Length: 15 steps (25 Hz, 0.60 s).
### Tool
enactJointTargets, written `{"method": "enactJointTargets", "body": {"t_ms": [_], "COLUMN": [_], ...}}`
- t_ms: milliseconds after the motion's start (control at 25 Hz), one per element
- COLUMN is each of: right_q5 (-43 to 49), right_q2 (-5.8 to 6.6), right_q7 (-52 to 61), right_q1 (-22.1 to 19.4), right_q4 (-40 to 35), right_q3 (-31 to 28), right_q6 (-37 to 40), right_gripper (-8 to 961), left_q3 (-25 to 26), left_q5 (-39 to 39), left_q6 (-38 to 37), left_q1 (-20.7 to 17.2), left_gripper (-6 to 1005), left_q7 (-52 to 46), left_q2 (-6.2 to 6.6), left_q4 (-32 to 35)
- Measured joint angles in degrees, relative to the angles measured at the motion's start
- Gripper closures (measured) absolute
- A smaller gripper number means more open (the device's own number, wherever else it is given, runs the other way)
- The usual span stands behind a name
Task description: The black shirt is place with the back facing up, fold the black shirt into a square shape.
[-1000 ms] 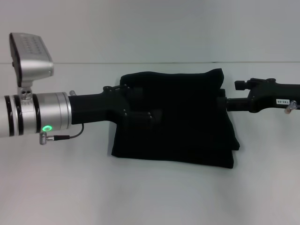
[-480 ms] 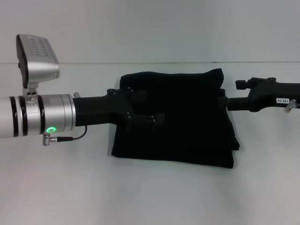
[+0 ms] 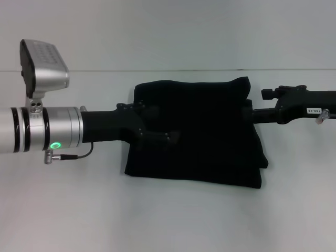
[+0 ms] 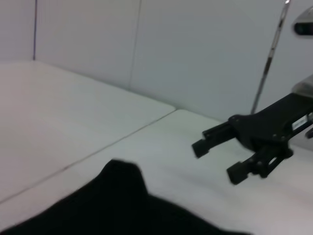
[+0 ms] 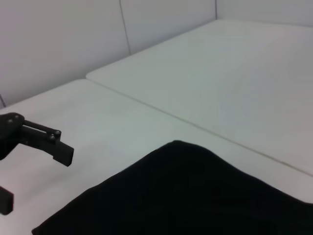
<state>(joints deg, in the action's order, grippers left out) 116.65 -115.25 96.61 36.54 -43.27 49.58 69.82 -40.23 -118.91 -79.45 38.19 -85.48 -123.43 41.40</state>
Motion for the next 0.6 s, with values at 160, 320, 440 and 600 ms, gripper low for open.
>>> {"method": "enactJointTargets", "body": {"t_ms": [160, 320, 440, 600], "right_q5": [3.92, 5.23, 5.29, 5.33], "right_q2": [0.07, 0.05, 0.03, 0.02], "right_q7": [2.66, 3.62, 3.71, 3.77], "right_q1": [1.62, 2.51, 2.66, 2.69], "right_q4": [-0.25, -0.41, -0.45, -0.48], "right_q3": [0.06, 0.05, 0.05, 0.03], "right_q6": [0.12, 0.22, 0.25, 0.28], "right_gripper": [26, 26, 26, 26], "left_q3": [0.32, 1.29, 1.77, 1.84], "left_q5": [-2.42, -2.54, -2.5, -2.51], "left_q6": [1.34, 1.17, 1.07, 1.06], "left_q1": [0.11, -0.24, -0.34, -0.46], "left_gripper": [51, 51, 51, 51], "left_q7": [-1.76, -1.71, -1.66, -1.67], "left_q2": [0.08, 0.11, 0.12, 0.12], "left_q4": [0.24, 0.33, 0.35, 0.35]}}
